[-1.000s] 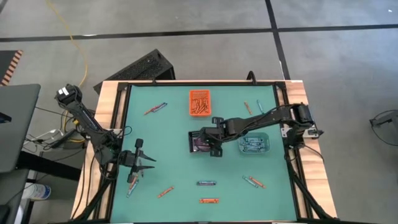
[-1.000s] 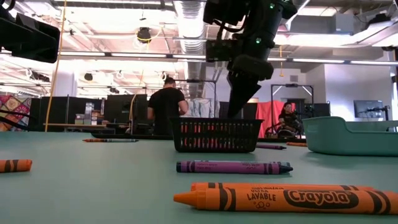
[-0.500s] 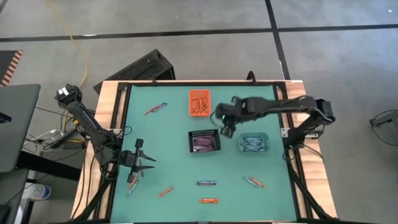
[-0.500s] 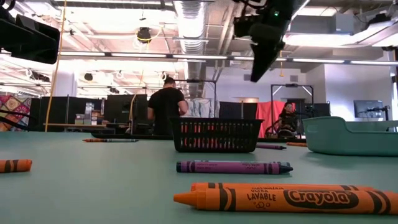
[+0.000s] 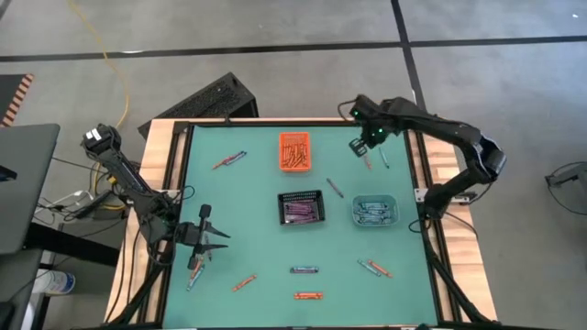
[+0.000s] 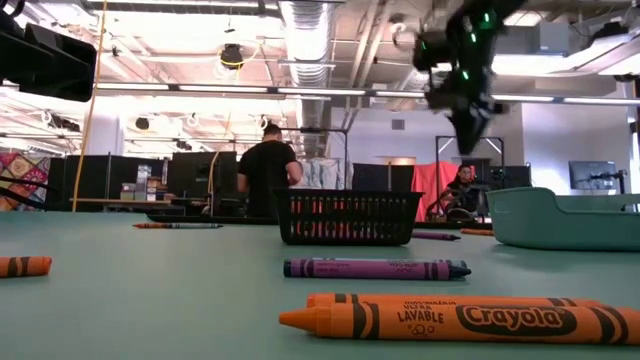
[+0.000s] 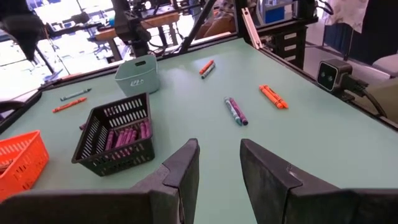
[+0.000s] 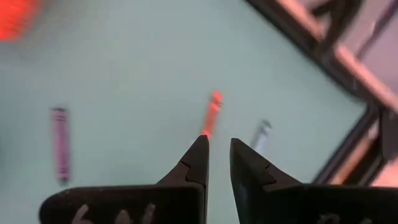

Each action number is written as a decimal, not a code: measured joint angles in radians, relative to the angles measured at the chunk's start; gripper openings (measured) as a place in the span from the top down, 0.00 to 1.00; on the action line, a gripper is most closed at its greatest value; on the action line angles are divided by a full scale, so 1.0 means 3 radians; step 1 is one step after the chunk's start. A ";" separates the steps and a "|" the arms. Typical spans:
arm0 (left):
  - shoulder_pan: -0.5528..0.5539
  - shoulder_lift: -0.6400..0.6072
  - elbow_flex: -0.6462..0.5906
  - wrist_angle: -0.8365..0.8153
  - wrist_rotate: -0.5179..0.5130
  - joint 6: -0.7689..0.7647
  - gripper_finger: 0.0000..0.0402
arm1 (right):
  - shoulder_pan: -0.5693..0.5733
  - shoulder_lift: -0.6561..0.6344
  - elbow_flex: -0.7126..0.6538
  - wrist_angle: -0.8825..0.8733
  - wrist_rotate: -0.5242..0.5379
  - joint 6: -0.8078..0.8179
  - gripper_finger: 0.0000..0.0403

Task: Sort crayons
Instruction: Put the blue crayon into the green bin, then put the orange crayon into the orange bin

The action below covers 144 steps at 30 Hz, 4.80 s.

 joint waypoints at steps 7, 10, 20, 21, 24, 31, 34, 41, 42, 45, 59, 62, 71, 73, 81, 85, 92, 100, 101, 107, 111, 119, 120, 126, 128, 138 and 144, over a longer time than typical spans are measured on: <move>0.0001 0.0000 0.0000 -0.0068 -0.0001 -0.0007 0.73 | -0.0648 0.0003 -0.0651 0.0391 -0.0072 0.0006 0.85; 0.0000 0.0000 0.0000 -0.0068 -0.0010 0.0086 0.73 | -0.0775 0.0003 -0.0863 0.0593 -0.0187 0.0005 0.85; 0.0001 0.0000 0.0000 -0.0075 -0.0025 0.0378 0.73 | -0.0973 0.0007 -0.1303 0.1099 -0.0182 -0.0001 0.76; 0.0001 0.0000 0.0000 -0.0081 -0.0025 0.0377 0.73 | -0.0987 0.0007 -0.1334 0.1154 -0.0182 -0.0001 0.74; 0.0001 0.0000 0.0000 -0.0113 -0.0025 0.0350 0.73 | -0.1020 0.0007 -0.1437 0.1277 -0.0180 -0.0007 0.68; 0.0001 0.0000 0.0000 -0.0154 -0.0025 0.0319 0.73 | -0.1074 0.0008 -0.1638 0.1514 -0.0167 -0.0081 0.61; 0.0001 0.0000 0.0000 -0.0153 -0.0025 0.0317 0.73 | -0.1046 0.0008 -0.1641 0.1525 -0.0159 -0.0089 0.61; 0.0001 0.0000 0.0000 -0.0142 -0.0025 0.0313 0.73 | -0.1039 0.0046 -0.1640 0.1533 -0.0162 -0.0092 0.65; 0.0001 0.0000 0.0000 -0.0141 -0.0024 0.0300 0.73 | -0.1017 0.0084 -0.1640 0.1526 -0.0145 -0.0092 0.66; 0.0001 0.0000 0.0000 -0.0139 -0.0024 0.0290 0.73 | -0.0913 0.0224 -0.1635 0.1499 -0.0009 -0.0091 0.67; 0.0001 -0.0001 0.0000 -0.0136 -0.0024 0.0263 0.73 | -0.0715 0.0481 -0.1546 0.1379 0.0050 -0.0312 0.89; 0.0001 0.0000 0.0000 -0.0136 -0.0024 0.0259 0.73 | -0.0730 0.0479 -0.1535 0.1435 -0.0149 -0.0346 0.98; 0.0001 0.0000 0.0000 -0.0138 -0.0022 0.0252 0.73 | -0.0702 0.0415 -0.1280 0.1250 -0.0353 -0.0383 0.98; 0.0001 -0.0001 0.0000 -0.0138 -0.0022 0.0252 0.73 | -0.0674 0.0299 -0.1155 0.1230 -0.0353 -0.0393 0.98; 0.0001 -0.0001 0.0000 -0.0139 -0.0023 0.0252 0.73 | -0.0242 -0.0137 -0.0750 0.1047 -0.0404 -0.0378 0.99; 0.0001 -0.0001 0.0000 -0.0139 -0.0023 0.0252 0.73 | 0.0298 -0.0281 -0.0620 0.0852 -0.0453 -0.0326 0.99; 0.0001 -0.0001 0.0000 -0.0137 -0.0023 0.0216 0.73 | 0.1372 -0.0313 -0.0555 0.0359 -0.0416 0.0084 0.99; 0.0001 -0.0001 0.0000 -0.0135 -0.0012 0.0015 0.73 | 0.2212 -0.0033 -0.0554 -0.0296 -0.0172 0.0176 0.99; 0.0001 -0.0001 0.0000 -0.0135 -0.0013 -0.0020 0.73 | 0.2277 0.0016 -0.0554 -0.0344 -0.0169 0.0162 0.99; 0.0001 0.0000 0.0000 -0.0078 -0.0013 -0.0158 0.73 | 0.2495 0.0288 -0.0554 -0.0396 -0.0150 0.0034 0.99; 0.0001 -0.0001 0.0000 -0.0004 -0.0013 -0.0154 0.73 | 0.2492 0.0466 -0.0551 -0.0386 -0.0148 0.0031 0.97; 0.0001 -0.0001 0.0000 -0.0008 -0.0013 -0.0206 0.73 | 0.2492 0.0673 -0.0552 -0.0412 -0.0152 0.0032 0.87; 0.0001 -0.0001 0.0000 -0.0010 -0.0013 -0.0213 0.73 | 0.2492 0.0670 -0.0552 -0.0411 -0.0152 0.0031 0.86; 0.0001 -0.0001 0.0000 -0.0051 -0.0017 -0.0366 0.73 | 0.2509 0.0550 -0.0551 -0.0501 -0.0154 0.0159 0.82; 0.0001 -0.0001 0.0000 -0.0142 -0.0017 -0.0552 0.73 | 0.2536 0.0495 -0.0551 -0.0579 -0.0157 0.0287 0.81; 0.0001 0.0000 0.0000 -0.0292 -0.0035 -0.1666 0.73 | 0.3100 -0.0004 -0.0552 -0.0176 -0.0038 0.1313 0.81; 0.0034 0.0123 0.0326 -0.0422 0.0443 -0.2373 0.74 | 0.3743 -0.0039 -0.0551 0.0469 0.0994 0.1185 0.82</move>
